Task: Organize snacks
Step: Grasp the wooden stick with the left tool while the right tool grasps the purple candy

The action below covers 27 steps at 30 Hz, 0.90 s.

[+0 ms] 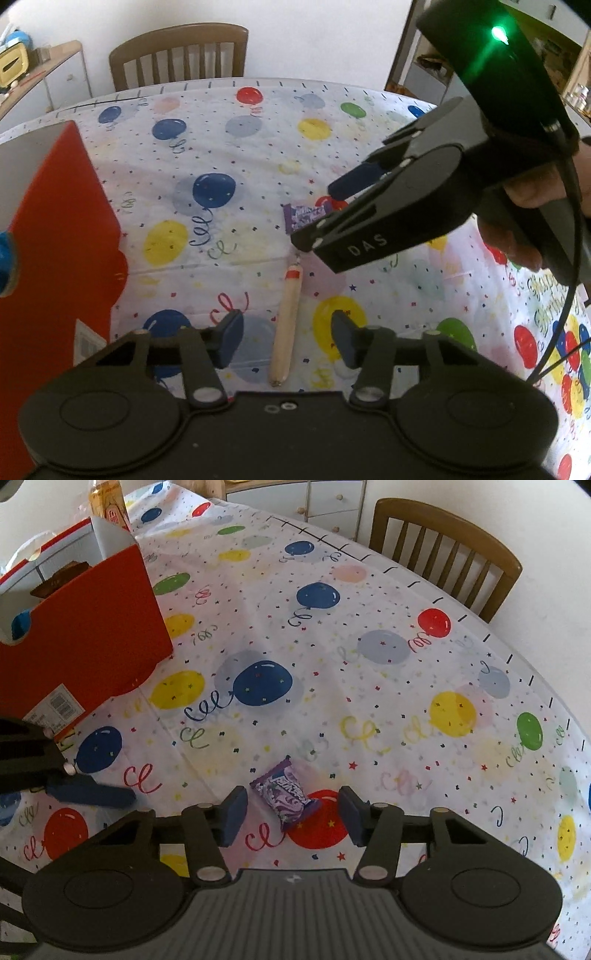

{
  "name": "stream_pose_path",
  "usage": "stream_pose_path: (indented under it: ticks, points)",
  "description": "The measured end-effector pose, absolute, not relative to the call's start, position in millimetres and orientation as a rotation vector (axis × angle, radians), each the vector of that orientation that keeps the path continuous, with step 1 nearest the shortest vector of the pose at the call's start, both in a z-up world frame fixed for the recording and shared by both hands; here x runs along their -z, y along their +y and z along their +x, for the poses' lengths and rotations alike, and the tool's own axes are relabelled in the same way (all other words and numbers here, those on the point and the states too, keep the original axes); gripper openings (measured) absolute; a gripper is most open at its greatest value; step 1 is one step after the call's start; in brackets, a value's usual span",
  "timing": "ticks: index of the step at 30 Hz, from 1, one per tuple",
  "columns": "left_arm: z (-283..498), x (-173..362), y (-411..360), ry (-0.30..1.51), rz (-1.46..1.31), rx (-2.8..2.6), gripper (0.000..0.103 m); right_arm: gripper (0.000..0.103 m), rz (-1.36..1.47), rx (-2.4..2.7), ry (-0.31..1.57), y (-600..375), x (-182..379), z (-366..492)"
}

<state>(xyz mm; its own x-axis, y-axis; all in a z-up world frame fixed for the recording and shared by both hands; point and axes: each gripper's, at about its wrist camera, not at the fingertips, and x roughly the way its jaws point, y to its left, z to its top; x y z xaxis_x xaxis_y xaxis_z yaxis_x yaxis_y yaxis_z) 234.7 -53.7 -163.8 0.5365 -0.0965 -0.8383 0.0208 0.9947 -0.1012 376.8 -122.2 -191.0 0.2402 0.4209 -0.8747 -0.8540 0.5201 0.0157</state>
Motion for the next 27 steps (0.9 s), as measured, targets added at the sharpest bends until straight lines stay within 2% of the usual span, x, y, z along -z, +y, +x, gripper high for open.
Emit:
stream_pose_path:
  ticks: [4, 10, 13, 27]
  points:
    - [237.4, 167.8, -55.7, 1.013, -0.071, 0.087, 0.031, 0.037, -0.511, -0.938, 0.980, -124.3, 190.3, 373.9]
    - [239.1, 169.1, -56.3, 1.009, -0.070, 0.119, 0.025, 0.026, -0.454, -0.898, 0.989, -131.7, 190.2, 368.3]
    - [240.6, 169.5, -55.8, 1.016, -0.078, 0.134, 0.008, 0.025, -0.410, -0.864, 0.999, -138.0, 190.2, 364.2]
    - [229.6, 165.8, -52.5, 1.053, -0.135, 0.145, 0.007, 0.024, -0.253, -0.711, 1.031, -166.4, 177.0, 329.3]
